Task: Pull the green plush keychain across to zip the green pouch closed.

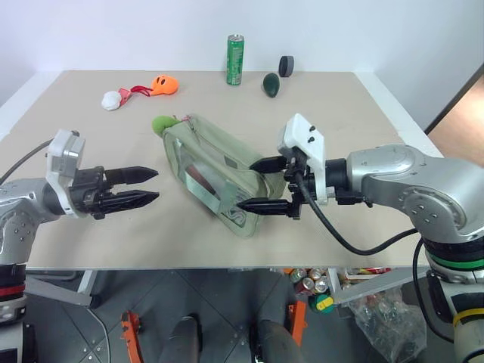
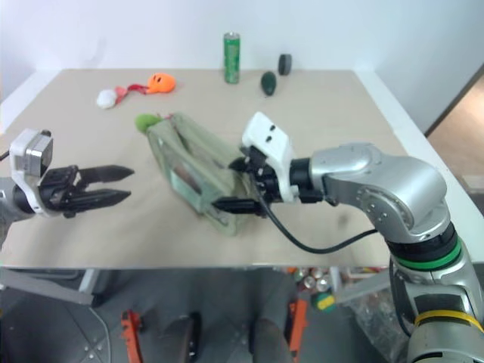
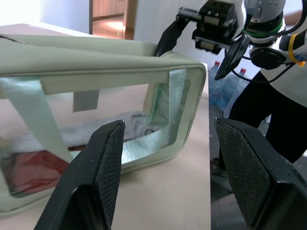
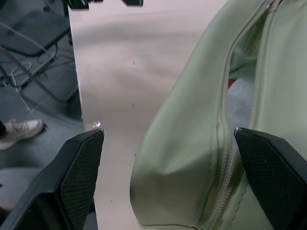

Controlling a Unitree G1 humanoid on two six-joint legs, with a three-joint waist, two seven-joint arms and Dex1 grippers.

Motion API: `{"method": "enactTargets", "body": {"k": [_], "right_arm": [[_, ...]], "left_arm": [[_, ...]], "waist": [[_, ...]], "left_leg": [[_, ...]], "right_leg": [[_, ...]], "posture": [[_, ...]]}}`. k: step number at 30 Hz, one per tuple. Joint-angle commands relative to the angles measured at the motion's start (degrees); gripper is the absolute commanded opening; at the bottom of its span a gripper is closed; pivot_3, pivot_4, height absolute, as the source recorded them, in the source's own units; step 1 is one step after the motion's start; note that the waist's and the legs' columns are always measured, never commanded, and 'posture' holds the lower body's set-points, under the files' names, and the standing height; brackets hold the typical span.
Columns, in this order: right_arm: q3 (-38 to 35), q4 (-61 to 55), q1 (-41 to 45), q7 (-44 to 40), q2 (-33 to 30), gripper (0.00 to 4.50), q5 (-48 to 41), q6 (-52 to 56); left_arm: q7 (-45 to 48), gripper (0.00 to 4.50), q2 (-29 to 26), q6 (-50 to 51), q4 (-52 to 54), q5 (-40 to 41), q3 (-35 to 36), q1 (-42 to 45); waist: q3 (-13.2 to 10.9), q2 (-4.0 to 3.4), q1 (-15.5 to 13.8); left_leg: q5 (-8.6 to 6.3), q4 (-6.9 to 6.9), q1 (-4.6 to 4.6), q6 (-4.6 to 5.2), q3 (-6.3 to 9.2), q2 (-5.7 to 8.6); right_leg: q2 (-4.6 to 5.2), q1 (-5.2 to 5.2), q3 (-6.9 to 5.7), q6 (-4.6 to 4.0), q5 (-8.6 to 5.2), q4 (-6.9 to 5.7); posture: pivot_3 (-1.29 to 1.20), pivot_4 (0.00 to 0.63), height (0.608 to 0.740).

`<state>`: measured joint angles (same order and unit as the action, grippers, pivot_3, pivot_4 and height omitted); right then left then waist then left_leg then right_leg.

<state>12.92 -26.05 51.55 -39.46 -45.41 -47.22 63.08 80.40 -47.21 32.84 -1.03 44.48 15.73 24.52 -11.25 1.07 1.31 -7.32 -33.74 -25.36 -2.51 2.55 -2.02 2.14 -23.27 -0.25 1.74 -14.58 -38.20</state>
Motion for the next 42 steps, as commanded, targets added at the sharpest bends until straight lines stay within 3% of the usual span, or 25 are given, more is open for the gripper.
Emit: {"method": "enactTargets", "body": {"k": [1,5,6,11,17,18,24,28,34,38,42], "right_arm": [[1.06,-0.32,1.04,-1.16,0.86,4.50,3.60,-1.53],[2.85,0.84,1.25,-2.27,1.88,4.50,7.82,-3.65],[3.08,1.34,1.36,-2.37,2.29,3.97,8.86,-4.26],[3.33,3.32,1.51,-3.42,3.64,2.20,12.96,-6.52],[4.09,3.97,0.48,-6.49,3.28,0.16,16.21,-8.67],[4.22,4.08,0.27,-7.02,3.14,0.03,16.75,-9.16],[5.04,5.50,-1.19,-11.47,1.46,0.03,21.95,-16.40],[1.57,14.40,-1.95,-19.41,-0.35,0.03,29.07,-41.26],[3.19,35.42,8.11,-24.91,0.60,0.03,39.08,-60.70],[3.74,41.83,11.28,-27.10,3.03,0.03,42.08,-66.65],[3.80,40.20,9.32,-29.83,5.36,0.03,41.56,-67.79]], "left_arm": [[-0.87,3.07,0.27,-0.68,2.31,1.56,2.00,-0.26],[-1.63,3.07,0.73,-1.01,2.28,1.80,2.12,-0.39],[-1.78,3.11,0.82,-1.09,2.20,1.85,2.14,-0.41],[-2.03,3.11,1.26,-1.93,1.58,1.37,1.76,-0.44],[-2.50,3.11,1.51,-2.39,1.11,1.41,1.68,-0.30],[-2.57,3.11,1.56,-2.51,0.94,1.38,1.66,-0.23],[-2.79,3.11,1.73,-2.66,0.42,1.32,1.58,-0.07],[-2.92,3.11,2.07,-2.36,-0.20,1.62,1.55,0.17],[-3.47,3.11,2.46,-1.76,-0.12,2.78,2.54,0.33],[-4.40,3.11,2.23,-0.79,1.59,4.42,4.08,-0.84],[-5.78,3.11,1.70,0.35,3.66,5.97,6.28,-2.94]], "waist": [[0.00,0.00,0.00],[0.00,0.00,0.00],[0.00,0.00,0.01],[0.00,0.00,0.00],[0.00,0.00,0.00],[0.00,0.00,0.00],[0.00,0.01,-0.01],[0.00,0.01,-0.01],[-0.01,0.01,0.12],[-0.02,0.03,0.19],[-0.02,0.02,0.49]], "left_leg": [[0.00,-0.05,0.00,0.00,-0.03,-0.06],[0.00,-0.17,0.00,0.00,-0.08,-0.25],[0.00,-0.19,0.00,0.00,-0.12,-0.32],[0.00,-0.29,0.00,-0.01,-0.27,-0.66],[0.00,-0.31,0.04,-0.01,-0.34,-0.84],[0.00,-0.31,0.04,-0.01,-0.36,-0.84],[-0.01,-0.32,0.04,-0.01,-0.55,-0.84],[-0.01,-0.37,0.04,-0.01,-0.64,-0.83],[-0.01,-0.46,0.05,-0.01,-0.94,-0.83],[-0.01,-0.41,0.04,-0.02,-1.01,-0.89],[-0.04,-0.28,0.04,-0.04,-1.14,-0.95]], "right_leg": [[-0.05,0.00,0.01,-0.03,0.03,0.00],[-0.25,-0.03,0.11,-0.15,0.10,0.00],[-0.31,-0.04,0.13,-0.19,0.11,0.00],[-0.69,-0.11,0.29,-0.42,0.26,0.01],[-0.85,-0.16,0.32,-0.56,0.33,0.00],[-0.85,-0.17,0.34,-0.57,0.33,0.00],[-0.83,-0.20,0.48,-0.55,0.34,0.02],[-0.83,-0.21,0.56,-0.49,0.38,0.04],[-0.84,-0.34,0.87,-0.40,0.53,0.03],[-0.92,-0.41,0.99,-0.21,0.66,0.03],[-0.98,-0.52,1.16,-0.20,0.65,0.02]], "posture": [[0.00,0.150,0.740],[0.00,0.150,0.740],[0.00,0.150,0.740],[0.00,0.150,0.740],[0.00,0.150,0.740],[0.00,0.150,0.740],[0.00,0.150,0.740],[0.00,0.150,0.740],[0.00,0.150,0.740],[0.00,0.150,0.740],[0.00,0.150,0.740]]}}
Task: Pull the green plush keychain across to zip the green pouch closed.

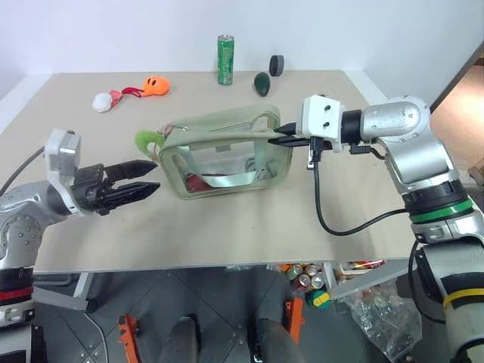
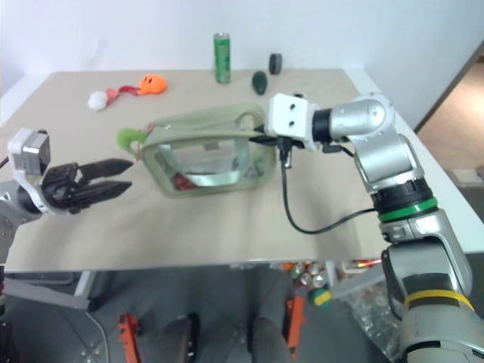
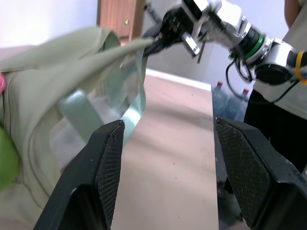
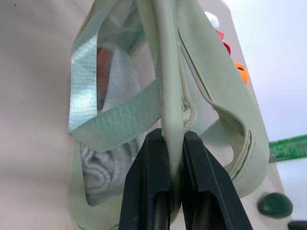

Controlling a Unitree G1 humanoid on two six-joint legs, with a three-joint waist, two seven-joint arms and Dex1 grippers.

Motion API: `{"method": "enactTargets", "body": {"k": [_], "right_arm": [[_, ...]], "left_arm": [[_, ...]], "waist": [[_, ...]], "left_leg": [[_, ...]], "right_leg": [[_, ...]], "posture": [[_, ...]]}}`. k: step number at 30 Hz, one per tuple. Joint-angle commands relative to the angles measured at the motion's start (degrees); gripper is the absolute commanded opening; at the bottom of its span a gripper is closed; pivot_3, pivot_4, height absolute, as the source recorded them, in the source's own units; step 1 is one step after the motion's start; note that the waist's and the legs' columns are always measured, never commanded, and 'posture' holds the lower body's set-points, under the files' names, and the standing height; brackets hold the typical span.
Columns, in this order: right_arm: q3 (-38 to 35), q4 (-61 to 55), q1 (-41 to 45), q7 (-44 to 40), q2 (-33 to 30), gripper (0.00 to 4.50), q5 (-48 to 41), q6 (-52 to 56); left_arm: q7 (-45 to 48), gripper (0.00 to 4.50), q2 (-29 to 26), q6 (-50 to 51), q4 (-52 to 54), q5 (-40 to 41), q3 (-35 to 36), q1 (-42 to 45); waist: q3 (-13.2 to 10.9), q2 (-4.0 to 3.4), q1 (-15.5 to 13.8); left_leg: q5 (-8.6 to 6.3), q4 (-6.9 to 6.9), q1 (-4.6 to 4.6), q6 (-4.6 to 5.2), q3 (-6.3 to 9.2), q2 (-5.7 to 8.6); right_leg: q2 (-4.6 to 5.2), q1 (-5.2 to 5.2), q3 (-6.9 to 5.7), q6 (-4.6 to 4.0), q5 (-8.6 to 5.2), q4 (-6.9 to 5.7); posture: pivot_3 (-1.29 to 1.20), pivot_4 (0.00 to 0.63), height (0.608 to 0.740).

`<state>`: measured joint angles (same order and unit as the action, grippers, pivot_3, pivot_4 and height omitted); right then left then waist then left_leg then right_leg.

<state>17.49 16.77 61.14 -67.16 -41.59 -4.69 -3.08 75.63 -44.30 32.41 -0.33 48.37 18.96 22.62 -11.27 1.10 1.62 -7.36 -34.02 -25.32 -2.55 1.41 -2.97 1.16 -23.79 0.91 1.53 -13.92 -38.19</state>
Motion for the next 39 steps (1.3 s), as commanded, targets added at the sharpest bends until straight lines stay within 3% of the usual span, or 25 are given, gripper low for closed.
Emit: {"method": "enactTargets", "body": {"k": [1,7,15,19,25,30,34,39], "right_arm": [[-0.85,-3.56,-1.20,-2.70,1.92,0.03,-1.36,-1.50],[-1.90,-3.79,-3.40,-3.55,4.10,0.03,-1.18,-0.84],[-5.27,-0.40,-1.78,5.37,6.76,2.93,2.86,-1.39],[-7.84,-2.58,-2.02,2.82,5.12,4.26,-1.08,3.18],[-14.28,-9.37,-5.21,-7.99,-2.08,4.26,-14.08,16.82],[-17.51,-11.90,-9.18,-12.12,-9.38,4.26,-16.85,20.82],[-19.00,-16.70,-13.91,-10.52,-12.04,4.26,-17.73,23.89],[-18.00,-21.38,-17.72,-5.66,-9.45,4.26,-16.50,24.80]], "left_arm": [[-1.35,3.11,-1.37,1.17,3.60,2.62,3.74,-1.59],[-2.99,3.11,-2.16,3.09,5.58,5.05,6.39,-2.85],[-4.04,3.11,-2.53,3.77,6.06,6.17,6.35,-2.57],[-3.83,3.11,-2.39,3.82,5.11,6.17,5.36,-1.42],[-3.29,3.11,-1.76,3.62,3.18,5.75,3.72,0.65],[-2.85,3.11,-1.62,3.39,2.10,5.37,2.89,1.61],[-2.39,3.11,-1.73,3.42,1.65,5.38,2.62,1.97],[-2.05,3.11,-1.57,3.25,1.12,4.99,1.89,2.73]], "waist": [[0.00,0.00,0.36],[0.01,0.02,1.26],[0.01,0.02,0.97],[0.01,0.02,0.86],[0.01,0.02,0.28],[0.01,0.02,0.20],[0.01,0.02,0.34],[0.01,0.02,0.73]], "left_leg": [[-0.01,0.02,0.00,0.00,-0.05,-0.05],[-0.01,0.02,0.18,-0.01,-0.23,-0.42],[0.07,-0.02,0.24,-0.06,-0.26,-0.77],[0.06,-0.03,0.14,-0.09,-0.36,-0.73],[0.03,-0.01,0.09,-0.11,-0.37,-0.71],[0.00,-0.02,0.12,-0.12,-0.41,-0.72],[0.01,-0.04,0.14,-0.12,-0.47,-0.72],[0.01,-0.05,0.16,-0.12,-0.60,-0.73]], "right_leg": [[-0.04,-0.03,0.05,-0.01,0.00,-0.01],[-0.34,-0.06,0.16,-0.23,0.15,-0.08],[-0.80,-0.18,0.27,-0.75,0.33,-0.14],[-0.77,-0.22,0.44,-0.47,0.39,-0.11],[-0.77,-0.26,0.47,-0.37,0.33,-0.10],[-0.77,-0.28,0.48,-0.49,0.25,-0.10],[-0.77,-0.29,0.54,-0.58,0.21,-0.11],[-0.78,-0.36,0.68,-0.38,0.35,-0.14]], "posture": [[0.00,0.150,0.740],[0.00,0.150,0.740],[0.00,0.150,0.740],[0.00,0.150,0.740],[0.00,0.150,0.740],[0.00,0.150,0.740],[0.00,0.150,0.740],[0.00,0.150,0.740]]}}
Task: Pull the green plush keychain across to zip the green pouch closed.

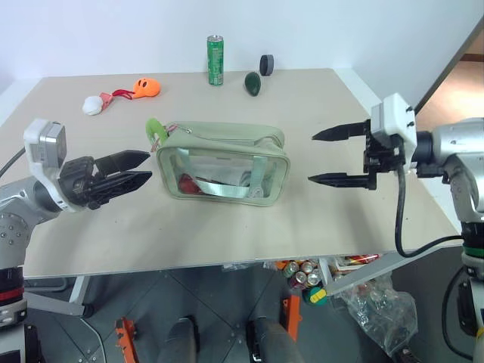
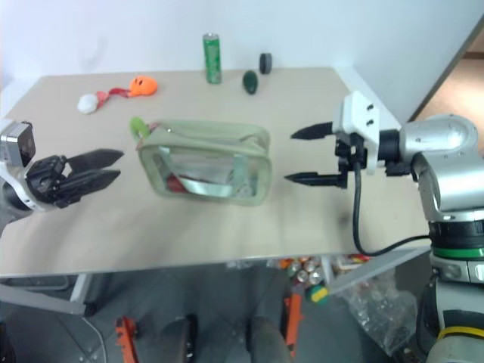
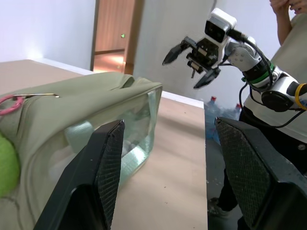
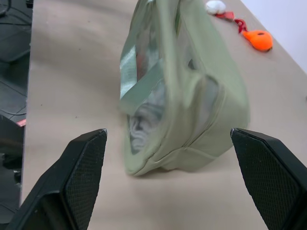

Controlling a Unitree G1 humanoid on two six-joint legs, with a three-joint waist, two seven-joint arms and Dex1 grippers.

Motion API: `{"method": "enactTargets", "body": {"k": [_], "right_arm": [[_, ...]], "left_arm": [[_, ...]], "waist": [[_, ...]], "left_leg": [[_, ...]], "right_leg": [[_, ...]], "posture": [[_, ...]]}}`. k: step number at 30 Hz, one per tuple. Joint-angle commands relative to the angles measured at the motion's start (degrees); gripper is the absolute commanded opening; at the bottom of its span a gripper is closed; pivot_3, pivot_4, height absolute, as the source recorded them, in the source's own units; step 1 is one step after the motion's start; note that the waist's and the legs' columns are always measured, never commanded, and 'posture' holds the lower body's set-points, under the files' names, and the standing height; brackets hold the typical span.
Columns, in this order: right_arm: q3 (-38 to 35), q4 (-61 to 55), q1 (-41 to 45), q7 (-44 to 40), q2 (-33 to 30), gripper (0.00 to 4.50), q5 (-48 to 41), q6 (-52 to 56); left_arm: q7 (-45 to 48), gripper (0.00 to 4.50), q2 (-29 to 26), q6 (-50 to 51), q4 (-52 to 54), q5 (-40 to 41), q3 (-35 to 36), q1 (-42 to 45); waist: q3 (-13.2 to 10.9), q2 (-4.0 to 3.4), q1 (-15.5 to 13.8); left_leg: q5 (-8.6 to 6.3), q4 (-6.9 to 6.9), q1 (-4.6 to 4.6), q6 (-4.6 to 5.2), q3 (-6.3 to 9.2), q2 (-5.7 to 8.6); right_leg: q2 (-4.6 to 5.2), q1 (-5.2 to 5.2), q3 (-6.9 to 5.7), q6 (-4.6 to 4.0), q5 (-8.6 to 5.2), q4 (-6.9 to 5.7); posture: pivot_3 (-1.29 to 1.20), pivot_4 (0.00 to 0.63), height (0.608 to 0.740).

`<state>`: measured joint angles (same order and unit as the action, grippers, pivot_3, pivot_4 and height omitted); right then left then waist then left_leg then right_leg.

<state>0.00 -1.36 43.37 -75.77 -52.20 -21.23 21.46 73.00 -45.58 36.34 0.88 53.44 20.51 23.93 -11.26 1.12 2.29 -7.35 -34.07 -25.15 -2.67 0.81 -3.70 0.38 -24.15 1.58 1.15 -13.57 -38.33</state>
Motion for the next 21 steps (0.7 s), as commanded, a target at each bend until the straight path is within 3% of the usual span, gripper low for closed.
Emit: {"method": "enactTargets", "body": {"k": [1,14,17,21], "right_arm": [[-0.10,-3.25,-0.16,3.81,1.83,4.26,0.53,0.05],[4.40,0.46,-0.33,7.51,7.04,4.26,5.65,-4.10],[4.91,2.11,-0.05,7.70,7.91,3.52,6.70,-5.45],[5.42,4.51,0.83,8.45,9.65,2.16,8.15,-7.12]], "left_arm": [[0.65,3.11,-0.25,-0.70,-0.16,-0.18,0.22,1.56],[0.66,3.11,-0.22,-0.72,0.44,-0.60,0.40,1.71],[0.50,3.11,-0.16,-0.61,0.74,-0.32,0.68,1.55],[0.27,3.11,0.06,-0.61,1.18,-0.07,0.77,1.41]], "waist": [[0.00,0.00,0.12],[0.00,0.01,0.12],[0.00,0.01,0.12],[0.00,0.02,0.13]], "left_leg": [[0.00,-0.02,0.00,0.00,-0.03,0.00],[0.00,-0.10,-0.03,0.00,-0.27,0.02],[0.00,-0.11,-0.03,0.00,-0.30,0.02],[0.00,-0.11,-0.02,0.00,-0.32,0.01]], "right_leg": [[0.00,-0.01,0.03,0.01,0.01,0.00],[0.01,-0.06,0.29,0.05,0.04,0.02],[0.01,-0.06,0.32,0.09,0.06,0.02],[0.00,-0.07,0.35,0.15,0.10,0.02]], "posture": [[0.00,0.150,0.740],[0.00,0.150,0.740],[0.00,0.150,0.740],[0.00,0.150,0.740]]}}
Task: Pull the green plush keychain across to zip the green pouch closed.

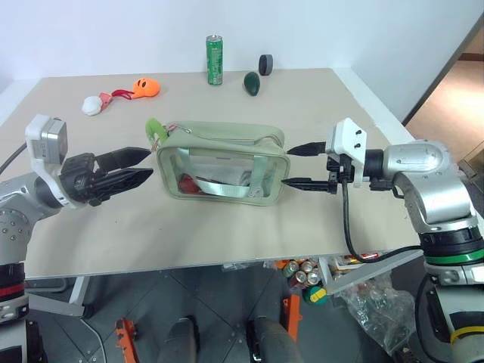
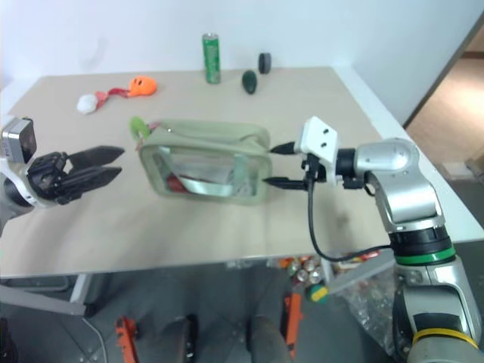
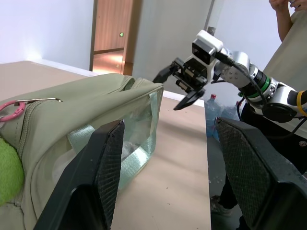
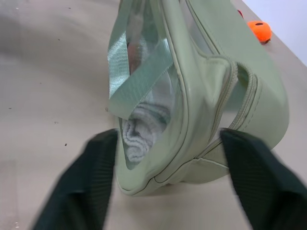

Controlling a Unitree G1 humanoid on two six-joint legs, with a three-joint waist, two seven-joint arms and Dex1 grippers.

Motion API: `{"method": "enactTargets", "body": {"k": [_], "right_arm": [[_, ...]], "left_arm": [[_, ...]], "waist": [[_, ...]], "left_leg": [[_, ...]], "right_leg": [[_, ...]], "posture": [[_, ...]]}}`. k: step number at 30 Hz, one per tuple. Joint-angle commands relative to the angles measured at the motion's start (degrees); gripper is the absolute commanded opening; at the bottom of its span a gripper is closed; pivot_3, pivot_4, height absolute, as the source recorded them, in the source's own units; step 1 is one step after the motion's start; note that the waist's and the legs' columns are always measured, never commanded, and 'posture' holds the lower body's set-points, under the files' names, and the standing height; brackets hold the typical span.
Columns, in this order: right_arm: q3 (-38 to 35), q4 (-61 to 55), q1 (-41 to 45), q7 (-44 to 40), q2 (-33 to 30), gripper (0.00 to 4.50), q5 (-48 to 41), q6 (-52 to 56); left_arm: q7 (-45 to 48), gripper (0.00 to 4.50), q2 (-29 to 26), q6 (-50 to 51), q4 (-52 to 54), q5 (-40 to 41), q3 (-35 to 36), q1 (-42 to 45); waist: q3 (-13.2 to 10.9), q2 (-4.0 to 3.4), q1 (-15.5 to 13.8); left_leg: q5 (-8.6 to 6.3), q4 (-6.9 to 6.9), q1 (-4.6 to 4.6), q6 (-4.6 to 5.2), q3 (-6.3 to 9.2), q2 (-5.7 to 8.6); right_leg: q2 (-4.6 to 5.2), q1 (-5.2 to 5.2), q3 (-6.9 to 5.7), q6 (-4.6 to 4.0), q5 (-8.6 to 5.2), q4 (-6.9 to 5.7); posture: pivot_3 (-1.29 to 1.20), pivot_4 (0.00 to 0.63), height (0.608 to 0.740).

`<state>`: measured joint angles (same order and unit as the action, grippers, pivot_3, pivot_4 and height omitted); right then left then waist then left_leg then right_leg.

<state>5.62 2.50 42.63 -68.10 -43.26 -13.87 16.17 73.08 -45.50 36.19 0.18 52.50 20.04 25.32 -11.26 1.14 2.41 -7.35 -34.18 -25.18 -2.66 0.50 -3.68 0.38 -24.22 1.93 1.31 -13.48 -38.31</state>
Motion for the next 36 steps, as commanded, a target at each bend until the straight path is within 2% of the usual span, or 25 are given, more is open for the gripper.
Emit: {"method": "enactTargets", "body": {"k": [1,6,14,17,21,29,36], "right_arm": [[-0.21,1.02,1.72,0.92,0.96,1.76,0.86,-2.05],[-0.03,1.86,1.73,1.04,1.49,0.03,1.29,-2.82],[-0.15,1.18,0.98,1.61,1.62,0.03,2.02,-3.31],[-0.09,0.87,0.57,1.94,1.32,0.03,2.44,-3.32],[0.12,0.18,0.14,2.40,1.20,0.03,2.69,-3.01],[-0.09,-1.42,-0.94,3.33,1.09,0.03,2.74,-2.42],[-0.61,-3.02,-1.87,4.20,0.84,0.03,2.57,-1.46]], "left_arm": [[0.04,3.11,0.11,-0.55,1.97,0.84,1.14,0.09],[-0.09,3.11,0.89,-0.42,2.46,1.31,0.68,0.88],[-1.35,3.11,2.37,-2.10,-0.55,0.04,1.32,2.63],[-7.40,3.11,3.69,-6.47,-9.78,-4.63,2.38,7.31],[-17.17,3.11,4.42,-12.42,-25.36,-14.13,0.45,14.72],[-15.44,3.11,6.34,-14.12,-35.85,-18.36,-1.19,19.70],[-13.13,3.11,8.33,-13.78,-38.08,-20.70,-3.48,21.05]], "waist": [[0.00,0.00,0.00],[0.00,0.00,0.00],[0.00,0.00,0.00],[0.00,0.00,-0.02],[0.01,0.01,-0.04],[0.03,0.07,-0.01],[0.04,0.08,0.06]], "left_leg": [[0.00,0.00,0.00,0.00,0.00,0.00],[0.00,-0.01,0.00,0.00,-0.03,0.00],[0.00,-0.02,0.00,0.00,-0.05,0.00],[0.00,-0.09,0.00,0.00,-0.04,0.00],[0.01,-0.19,0.00,0.01,-0.05,0.00],[-0.02,-0.20,-0.03,-0.03,-0.28,0.02],[-0.02,-0.23,-0.02,-0.02,-0.30,0.02]], "right_leg": [[0.00,0.00,0.00,0.03,0.02,0.00],[0.00,0.00,0.04,0.12,0.07,0.00],[-0.01,0.00,0.07,0.17,0.10,0.00],[-0.05,0.00,0.07,0.19,0.14,0.00],[-0.06,0.03,0.10,0.23,0.24,0.00],[-0.07,-0.02,0.41,0.42,0.34,0.07],[-0.08,-0.02,0.45,0.44,0.40,0.05]], "posture": [[0.00,0.150,0.740],[0.00,0.150,0.740],[0.00,0.150,0.740],[0.00,0.150,0.740],[0.00,0.150,0.740],[0.00,0.150,0.740],[0.00,0.150,0.740]]}}
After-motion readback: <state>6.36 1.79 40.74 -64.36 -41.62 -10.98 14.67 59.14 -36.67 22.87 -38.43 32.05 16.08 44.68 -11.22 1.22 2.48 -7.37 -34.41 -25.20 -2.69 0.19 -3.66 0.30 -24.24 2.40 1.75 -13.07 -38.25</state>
